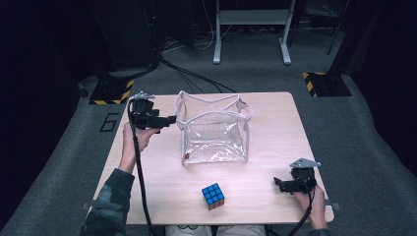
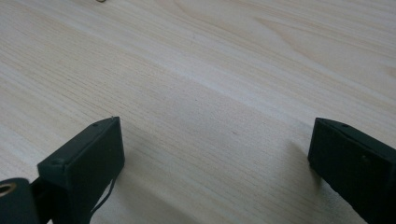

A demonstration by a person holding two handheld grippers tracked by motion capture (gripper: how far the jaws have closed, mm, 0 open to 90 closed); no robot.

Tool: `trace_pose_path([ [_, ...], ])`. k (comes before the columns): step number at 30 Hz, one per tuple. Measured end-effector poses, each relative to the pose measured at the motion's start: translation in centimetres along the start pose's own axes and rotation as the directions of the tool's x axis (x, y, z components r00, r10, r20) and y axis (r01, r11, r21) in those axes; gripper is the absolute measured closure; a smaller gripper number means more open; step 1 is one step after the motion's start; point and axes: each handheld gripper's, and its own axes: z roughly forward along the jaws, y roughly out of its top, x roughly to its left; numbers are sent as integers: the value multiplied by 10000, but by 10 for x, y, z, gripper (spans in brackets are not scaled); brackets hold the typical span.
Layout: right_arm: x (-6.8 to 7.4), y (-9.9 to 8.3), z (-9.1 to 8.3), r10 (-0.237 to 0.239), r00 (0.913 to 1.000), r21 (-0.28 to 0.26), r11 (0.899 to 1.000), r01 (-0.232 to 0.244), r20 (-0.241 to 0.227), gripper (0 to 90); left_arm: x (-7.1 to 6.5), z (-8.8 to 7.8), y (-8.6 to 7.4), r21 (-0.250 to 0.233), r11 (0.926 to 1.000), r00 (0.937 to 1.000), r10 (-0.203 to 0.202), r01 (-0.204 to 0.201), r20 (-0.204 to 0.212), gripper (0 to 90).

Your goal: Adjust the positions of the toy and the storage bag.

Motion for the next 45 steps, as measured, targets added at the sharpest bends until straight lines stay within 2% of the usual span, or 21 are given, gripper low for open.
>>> trace_pose_path([
  [9,0,0,0,2,10000,3,10000,-2,-1,30,0,-15,-23,-279,9996,10000,-41,42,14,143],
  [18,0,0,0,14,10000,1,10000,-14,7,30,10,-14,-58,-35,9997,9996,-232,232,-171,129],
  [28,0,0,0,22,10000,2,10000,-22,18,30,20,5,-105,564,9968,9980,-555,572,-301,119],
  [32,0,0,0,25,10000,0,10000,-25,20,31,25,16,-125,851,9927,9962,-834,854,-263,115],
  [37,0,0,0,28,10000,1,10000,-28,26,30,29,28,-148,1232,9869,9940,-993,1042,-455,108],
  [45,0,0,0,39,10000,0,10000,-39,41,30,32,43,-176,1483,9811,9916,-1169,1240,-558,101],
])
